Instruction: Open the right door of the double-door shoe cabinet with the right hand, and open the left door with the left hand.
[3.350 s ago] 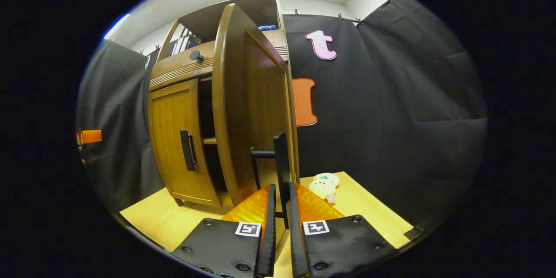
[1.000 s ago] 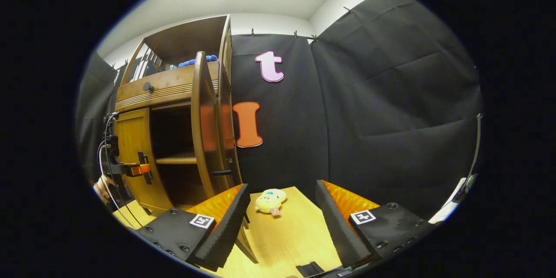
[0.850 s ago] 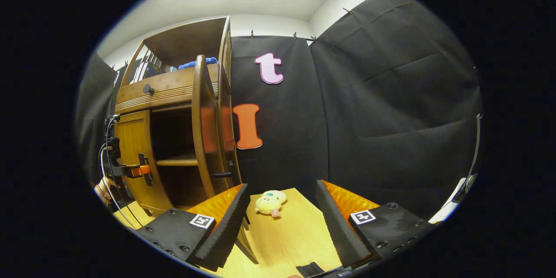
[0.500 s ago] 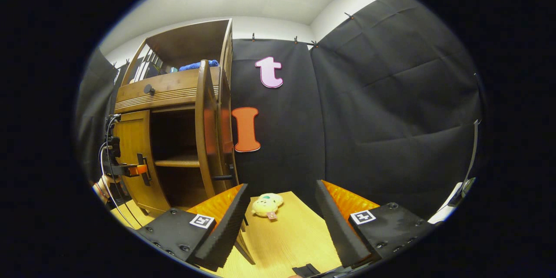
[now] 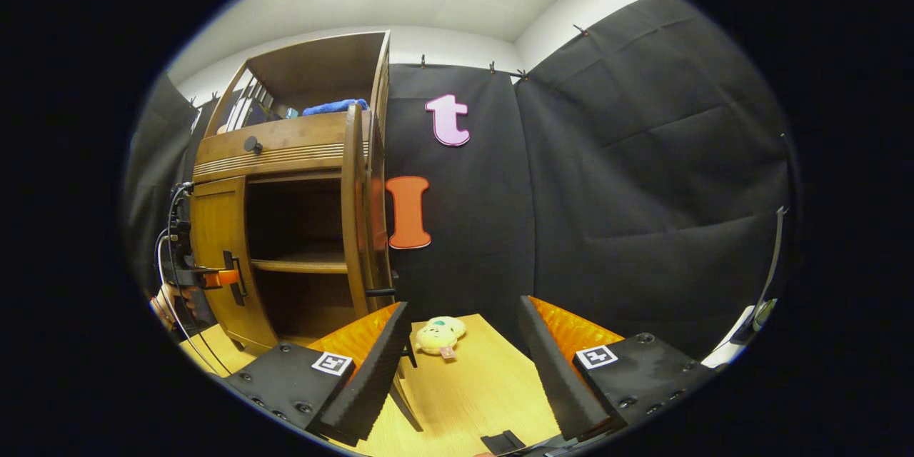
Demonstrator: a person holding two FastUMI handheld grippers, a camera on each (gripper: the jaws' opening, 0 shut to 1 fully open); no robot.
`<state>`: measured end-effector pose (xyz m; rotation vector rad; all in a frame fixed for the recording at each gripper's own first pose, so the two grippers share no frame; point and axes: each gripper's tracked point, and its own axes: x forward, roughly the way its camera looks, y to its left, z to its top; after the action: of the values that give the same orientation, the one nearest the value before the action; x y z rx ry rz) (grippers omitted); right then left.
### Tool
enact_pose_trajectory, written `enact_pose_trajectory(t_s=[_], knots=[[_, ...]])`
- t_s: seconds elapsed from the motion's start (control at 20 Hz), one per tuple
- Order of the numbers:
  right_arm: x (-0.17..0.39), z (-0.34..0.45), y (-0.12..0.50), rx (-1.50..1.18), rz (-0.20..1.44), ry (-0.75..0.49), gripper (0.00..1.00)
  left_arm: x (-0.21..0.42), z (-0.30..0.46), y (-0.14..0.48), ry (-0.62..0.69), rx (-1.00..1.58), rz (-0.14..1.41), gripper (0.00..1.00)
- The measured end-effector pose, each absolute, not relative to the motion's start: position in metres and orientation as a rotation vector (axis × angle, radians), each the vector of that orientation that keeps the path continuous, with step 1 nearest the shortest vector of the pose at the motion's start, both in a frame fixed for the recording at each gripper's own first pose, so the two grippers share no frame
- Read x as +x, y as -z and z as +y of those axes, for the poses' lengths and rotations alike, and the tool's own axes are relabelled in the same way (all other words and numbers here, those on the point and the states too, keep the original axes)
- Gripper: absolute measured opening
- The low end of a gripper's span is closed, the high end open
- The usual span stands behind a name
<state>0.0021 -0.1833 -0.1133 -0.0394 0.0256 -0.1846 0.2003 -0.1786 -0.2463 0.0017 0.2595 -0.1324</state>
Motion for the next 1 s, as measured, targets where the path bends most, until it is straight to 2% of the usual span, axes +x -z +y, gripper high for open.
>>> enact_pose_trajectory(t_s=[0.35,0.95,1.0], knots=[[-0.009,-0.155,0.106,-0.038,0.011,0.165,0.91,0.158,-0.167,0.235,0.193,-0.020,0.268,0.20],[-0.026,-0.105,0.113,-0.014,0.019,0.106,0.91,0.098,-0.124,0.220,0.206,-0.047,0.272,0.20],[-0.028,-0.101,0.114,-0.019,0.017,0.102,0.98,0.095,-0.122,0.219,0.201,-0.048,0.268,0.17]])
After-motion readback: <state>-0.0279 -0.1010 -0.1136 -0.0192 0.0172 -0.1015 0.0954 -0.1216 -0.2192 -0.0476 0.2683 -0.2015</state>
